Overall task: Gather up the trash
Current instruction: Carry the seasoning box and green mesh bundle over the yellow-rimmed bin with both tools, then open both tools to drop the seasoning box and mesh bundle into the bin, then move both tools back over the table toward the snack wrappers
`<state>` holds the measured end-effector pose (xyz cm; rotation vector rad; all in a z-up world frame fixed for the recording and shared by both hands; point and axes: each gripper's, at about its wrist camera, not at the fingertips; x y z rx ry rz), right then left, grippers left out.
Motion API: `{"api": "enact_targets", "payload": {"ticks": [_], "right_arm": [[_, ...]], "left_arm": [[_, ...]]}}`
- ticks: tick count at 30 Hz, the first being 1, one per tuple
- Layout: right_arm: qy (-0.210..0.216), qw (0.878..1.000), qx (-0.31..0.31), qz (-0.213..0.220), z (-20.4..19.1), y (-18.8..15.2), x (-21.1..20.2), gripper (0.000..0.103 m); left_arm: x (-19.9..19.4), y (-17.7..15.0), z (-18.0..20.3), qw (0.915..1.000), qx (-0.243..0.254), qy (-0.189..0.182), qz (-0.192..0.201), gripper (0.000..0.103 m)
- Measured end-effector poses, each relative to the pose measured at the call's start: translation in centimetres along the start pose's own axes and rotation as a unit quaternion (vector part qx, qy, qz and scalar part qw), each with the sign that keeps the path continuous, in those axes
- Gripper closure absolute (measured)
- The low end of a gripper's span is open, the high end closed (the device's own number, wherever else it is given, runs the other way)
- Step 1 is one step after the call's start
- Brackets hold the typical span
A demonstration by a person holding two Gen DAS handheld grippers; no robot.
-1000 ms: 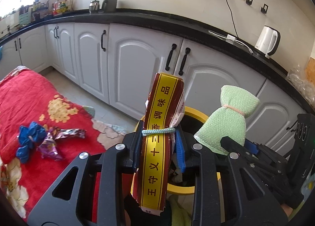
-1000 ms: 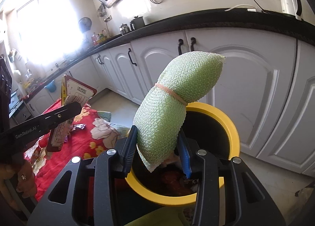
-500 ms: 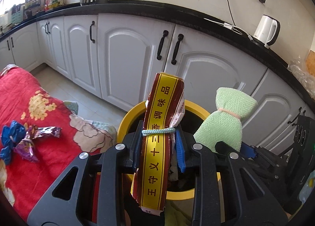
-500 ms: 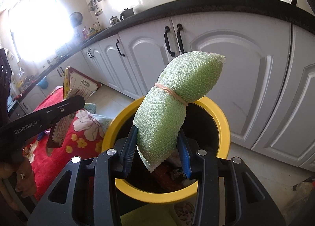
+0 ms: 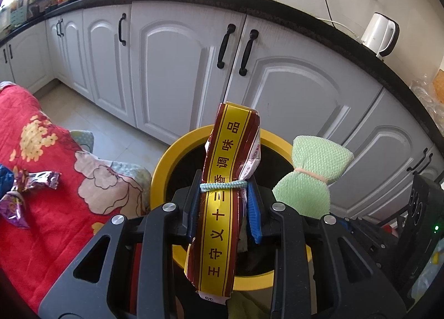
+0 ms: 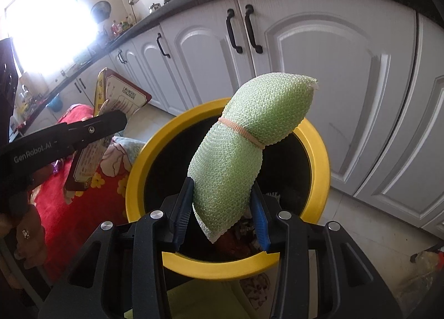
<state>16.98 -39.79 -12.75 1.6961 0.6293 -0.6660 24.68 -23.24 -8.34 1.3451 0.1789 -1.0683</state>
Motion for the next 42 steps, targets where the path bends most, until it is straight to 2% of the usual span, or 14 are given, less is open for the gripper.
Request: {"api": "enact_targets", "payload": {"ticks": [11, 12, 13, 15, 17, 19, 23, 25, 28, 36, 42], "right_arm": [[-0.007, 1.0, 0.01, -0.013, 0.6, -0.3, 0.9, 0.061], [-0.007, 1.0, 0.011, -0.014, 0.7, -0.3, 1.0, 0.061], [-0.009, 1.0, 0.013, -0.014, 0.8, -0.3, 1.0, 0.061], [-0.01, 1.0, 0.016, -0.014, 1.0, -0.3, 1.0, 0.06], [-0.012, 1.0, 0.018, -0.014, 1.1, -0.3, 1.0, 0.058], [-0.012, 1.0, 0.023, -0.013, 1.2, -0.4, 0.9, 0.055], [-0.013, 1.0, 0.024, -0.01, 1.2, -0.3, 0.6, 0.053], [-0.014, 1.0, 0.025, -0.008, 1.2, -0.3, 0.5, 0.049], [-0.015, 1.0, 0.025, -0.005, 1.1, -0.2, 0.5, 0.047], [-0.016, 0.999, 0.029, 0.008, 0.9, 0.3, -0.3, 0.036], [-0.011, 0.999, 0.025, 0.018, 0.1, 0.5, -1.0, 0.035]], "left_arm": [[1.7, 0.2, -0.6, 0.9998, -0.013, -0.007, -0.012, 0.081], [1.7, 0.2, -0.7, 0.9998, -0.016, -0.007, -0.012, 0.077], [1.7, 0.3, -0.8, 0.9997, -0.019, -0.009, -0.012, 0.067], [1.7, 0.2, -0.9, 0.9996, -0.023, -0.008, -0.011, 0.055], [1.6, 0.3, -1.1, 0.9995, -0.027, -0.007, -0.011, 0.052], [1.4, 0.3, -1.3, 0.9995, -0.031, -0.004, -0.01, 0.04], [0.6, 0.3, -1.9, 0.9991, -0.041, 0.003, -0.003, 0.031], [0.2, 0.3, -2.2, 0.999, -0.044, 0.008, 0.0, 0.021], [-0.6, 0.2, -2.6, 0.9988, -0.048, 0.013, 0.005, 0.011], [-3.2, -0.2, -3.4, 0.9978, -0.057, 0.026, 0.021, 0.011], [-5.2, -0.7, -3.8, 0.9968, -0.058, 0.042, 0.035, 0.011]]}}
Point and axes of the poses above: each gripper's, at about its wrist camera, not at the fingertips, and x roughly the way its jaws point, z to its right, y to its top, and after that the axes turned 7 degrees about -y, right-handed
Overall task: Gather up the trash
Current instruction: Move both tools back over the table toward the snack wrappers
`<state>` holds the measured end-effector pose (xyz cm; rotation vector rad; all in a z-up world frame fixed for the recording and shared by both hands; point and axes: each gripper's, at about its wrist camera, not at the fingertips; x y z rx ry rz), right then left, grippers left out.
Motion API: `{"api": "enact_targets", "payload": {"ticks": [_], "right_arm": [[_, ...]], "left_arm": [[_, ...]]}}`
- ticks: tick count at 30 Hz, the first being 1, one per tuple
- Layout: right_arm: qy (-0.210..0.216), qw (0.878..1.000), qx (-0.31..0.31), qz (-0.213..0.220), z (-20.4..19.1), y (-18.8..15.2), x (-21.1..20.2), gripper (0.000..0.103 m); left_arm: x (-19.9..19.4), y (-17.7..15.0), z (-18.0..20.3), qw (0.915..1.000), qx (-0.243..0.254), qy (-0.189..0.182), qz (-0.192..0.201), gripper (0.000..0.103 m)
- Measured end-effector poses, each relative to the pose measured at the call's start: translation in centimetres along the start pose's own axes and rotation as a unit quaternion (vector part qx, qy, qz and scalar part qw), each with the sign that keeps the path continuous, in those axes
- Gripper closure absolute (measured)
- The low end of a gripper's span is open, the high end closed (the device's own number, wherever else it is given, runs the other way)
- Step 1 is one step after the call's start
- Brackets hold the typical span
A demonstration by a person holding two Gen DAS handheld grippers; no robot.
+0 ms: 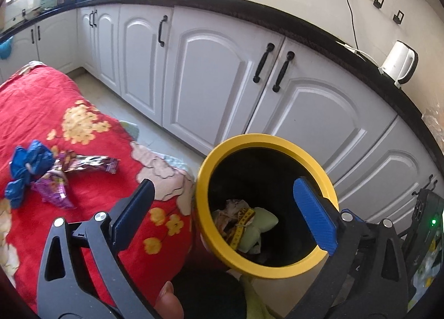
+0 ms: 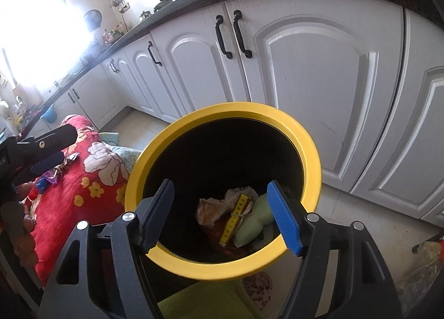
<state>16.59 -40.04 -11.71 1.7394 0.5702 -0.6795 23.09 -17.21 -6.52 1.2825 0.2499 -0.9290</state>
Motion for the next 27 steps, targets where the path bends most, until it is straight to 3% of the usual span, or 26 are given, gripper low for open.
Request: {"api": "enact_targets", "payload": {"ticks": [27], "right_arm": [[0.039, 0.997, -0.053, 0.046, -5.8, 0.9, -4.5, 0.032]], "left_arm": [[-8.4, -0.5, -4.6, 0.9963, -0.024, 0.045, 0.07, 0.011]]}}
Point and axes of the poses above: each gripper's, at about its wrist camera, not at the fingertips, and x roughly the way its jaws point, z to its right, y to its top, and after that the axes turned 7 degrees about -y, right-handed
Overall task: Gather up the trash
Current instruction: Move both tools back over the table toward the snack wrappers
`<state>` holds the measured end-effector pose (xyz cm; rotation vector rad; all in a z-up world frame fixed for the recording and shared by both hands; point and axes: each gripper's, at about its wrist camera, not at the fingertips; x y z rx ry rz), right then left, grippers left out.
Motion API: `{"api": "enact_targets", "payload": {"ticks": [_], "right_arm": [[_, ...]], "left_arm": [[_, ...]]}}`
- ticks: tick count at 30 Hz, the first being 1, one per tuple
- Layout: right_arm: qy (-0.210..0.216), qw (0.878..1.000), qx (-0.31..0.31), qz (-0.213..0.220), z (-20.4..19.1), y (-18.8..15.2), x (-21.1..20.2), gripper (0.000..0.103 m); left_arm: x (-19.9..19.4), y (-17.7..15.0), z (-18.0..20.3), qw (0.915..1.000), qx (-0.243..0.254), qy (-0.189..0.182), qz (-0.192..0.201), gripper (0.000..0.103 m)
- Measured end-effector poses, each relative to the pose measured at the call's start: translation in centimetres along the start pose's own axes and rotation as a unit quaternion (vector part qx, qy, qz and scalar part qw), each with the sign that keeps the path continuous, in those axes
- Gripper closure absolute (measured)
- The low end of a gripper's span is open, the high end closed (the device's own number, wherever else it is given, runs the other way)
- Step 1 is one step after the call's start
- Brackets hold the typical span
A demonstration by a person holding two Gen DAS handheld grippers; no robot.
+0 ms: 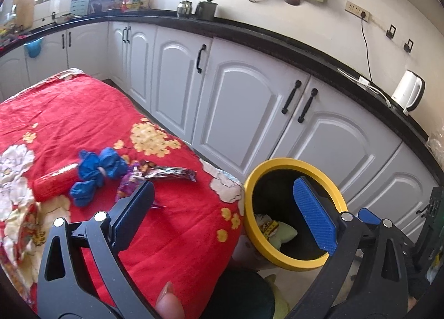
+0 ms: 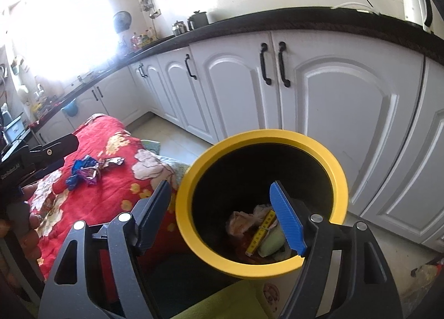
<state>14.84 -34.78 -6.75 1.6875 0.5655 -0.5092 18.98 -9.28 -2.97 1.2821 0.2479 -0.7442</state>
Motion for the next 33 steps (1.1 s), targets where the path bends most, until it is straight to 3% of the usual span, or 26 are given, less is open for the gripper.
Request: {"api": "enact_targets", "payload": {"ticks": [33], "right_arm": [[0.108, 0.988, -0.11, 0.027, -14.3, -0.2, -2.6, 0.031]], "left_arm": [[-10.3, 0.3, -9.3, 0.9939, -0.042, 0.076, 0.069, 0.011]]}}
Point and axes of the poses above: each gripper's, at about its wrist camera, not at the fingertips, and x roughly the way its jaws point, z to its right, y to its top, and after that the axes turned 7 degrees about -y, right-handed
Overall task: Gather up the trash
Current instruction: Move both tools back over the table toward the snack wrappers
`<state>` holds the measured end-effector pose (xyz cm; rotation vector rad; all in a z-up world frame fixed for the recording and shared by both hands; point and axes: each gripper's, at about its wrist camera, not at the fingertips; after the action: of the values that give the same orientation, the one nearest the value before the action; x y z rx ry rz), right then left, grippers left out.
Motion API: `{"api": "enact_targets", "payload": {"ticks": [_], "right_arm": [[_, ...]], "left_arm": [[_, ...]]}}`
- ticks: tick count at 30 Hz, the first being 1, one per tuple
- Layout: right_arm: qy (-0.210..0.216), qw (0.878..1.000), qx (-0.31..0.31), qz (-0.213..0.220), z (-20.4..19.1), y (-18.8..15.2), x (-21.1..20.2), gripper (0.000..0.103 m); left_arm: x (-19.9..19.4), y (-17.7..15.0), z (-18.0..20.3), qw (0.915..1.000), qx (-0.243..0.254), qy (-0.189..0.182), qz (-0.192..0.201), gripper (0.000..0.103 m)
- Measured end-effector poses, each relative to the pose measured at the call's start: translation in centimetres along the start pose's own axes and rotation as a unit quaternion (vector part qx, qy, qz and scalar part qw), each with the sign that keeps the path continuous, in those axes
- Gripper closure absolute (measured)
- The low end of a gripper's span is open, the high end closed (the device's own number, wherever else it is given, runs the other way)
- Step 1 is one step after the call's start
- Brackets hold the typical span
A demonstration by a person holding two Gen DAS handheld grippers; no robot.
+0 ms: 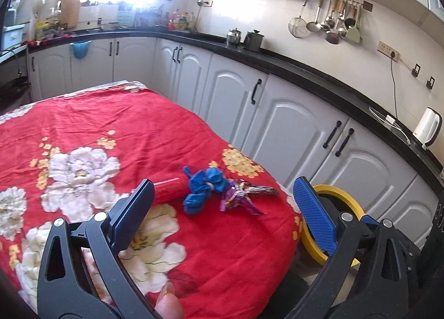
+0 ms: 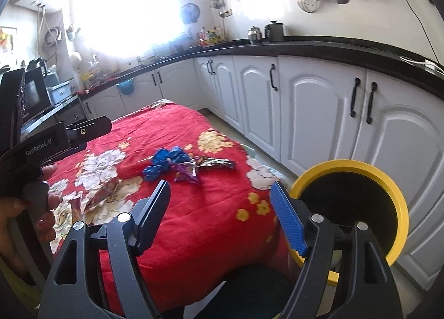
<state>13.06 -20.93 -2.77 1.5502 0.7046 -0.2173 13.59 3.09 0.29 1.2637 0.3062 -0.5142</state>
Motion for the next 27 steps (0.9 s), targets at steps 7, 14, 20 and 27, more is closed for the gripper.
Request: {"api": "enact_targets", "payload": {"ticks": [7, 14, 20, 27], "right_arm": [[0.014, 1.0, -0.021, 0.002, -2.1, 0.3, 0.4, 0.031], [0.027, 0.999, -0.039, 0.0, -4.0, 0.5, 1.2, 0.031], [0.035, 0.998, -0.058, 0.0, -5.7, 0.8, 2.2, 0.031], [0.027, 0.997, -0.076, -0.004, -6.9, 0.8, 4.4, 0.031]], "left_arm": [[-1.5, 0.4, -2.2, 0.9997, -0.006, 0.023, 0.011, 0.011], [-3.1, 0.7, -4.3, 0.9986, -0.015, 0.043, 0.025, 0.011], [-4.1, 0.5, -6.4, 0.9973, -0.023, 0.064, 0.028, 0.011], [-4.5, -0.6, -9.0, 0.9953, -0.034, 0.089, 0.015, 0.011]]}}
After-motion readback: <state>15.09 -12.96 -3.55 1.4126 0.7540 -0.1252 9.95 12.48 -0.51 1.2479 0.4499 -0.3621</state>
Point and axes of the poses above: each gripper's, at about its wrist camera, not at the fingertips, and x roughly the way its jaws point, z to its right, y to its top, and after that the axes turned 7 degrees about -y, right-handed
